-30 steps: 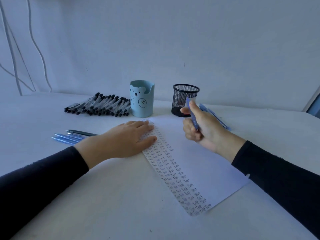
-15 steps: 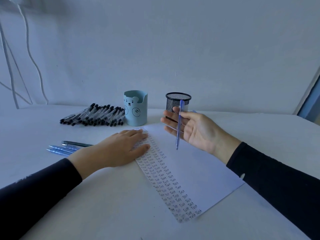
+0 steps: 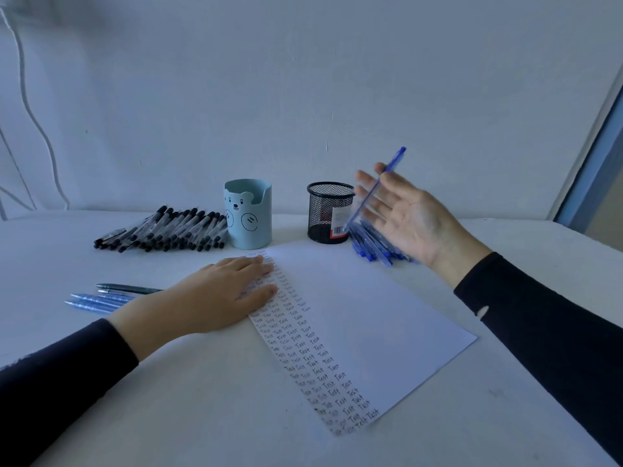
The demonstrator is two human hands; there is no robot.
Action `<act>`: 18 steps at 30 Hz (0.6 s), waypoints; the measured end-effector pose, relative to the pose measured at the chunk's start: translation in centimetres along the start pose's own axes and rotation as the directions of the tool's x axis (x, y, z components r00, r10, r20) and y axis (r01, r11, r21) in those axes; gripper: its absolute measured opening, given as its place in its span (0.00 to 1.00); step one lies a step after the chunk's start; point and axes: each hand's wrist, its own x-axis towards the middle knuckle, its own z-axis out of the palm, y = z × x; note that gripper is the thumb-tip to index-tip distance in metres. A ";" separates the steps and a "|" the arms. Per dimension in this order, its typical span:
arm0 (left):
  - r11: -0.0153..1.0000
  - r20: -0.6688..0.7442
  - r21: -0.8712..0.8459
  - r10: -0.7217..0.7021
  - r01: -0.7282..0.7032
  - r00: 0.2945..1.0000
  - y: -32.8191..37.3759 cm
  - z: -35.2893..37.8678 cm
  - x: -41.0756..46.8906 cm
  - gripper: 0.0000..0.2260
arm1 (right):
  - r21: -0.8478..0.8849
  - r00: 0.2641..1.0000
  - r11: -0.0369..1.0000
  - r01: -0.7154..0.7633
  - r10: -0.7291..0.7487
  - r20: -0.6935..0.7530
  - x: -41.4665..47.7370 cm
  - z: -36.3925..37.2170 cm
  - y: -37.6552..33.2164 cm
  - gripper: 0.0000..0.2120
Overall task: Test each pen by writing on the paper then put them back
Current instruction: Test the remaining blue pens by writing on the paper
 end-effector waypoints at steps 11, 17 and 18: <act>1.000 -0.001 0.016 0.001 -0.001 1.000 0.0 0.0 0.1 0.44 | -0.955 0.831 0.298 0.015 -0.535 -0.154 1.1 -8.9 2.0 0.04; 1.000 0.002 0.008 -0.005 0.005 1.000 0.1 -0.1 0.0 0.50 | -0.974 0.880 0.133 -0.185 -0.419 -0.224 1.4 -9.7 2.8 0.07; 1.000 -0.004 0.007 -0.004 0.004 1.000 0.0 0.0 0.0 0.48 | -0.974 0.886 0.147 -0.170 -0.410 -0.217 1.4 -9.7 2.9 0.09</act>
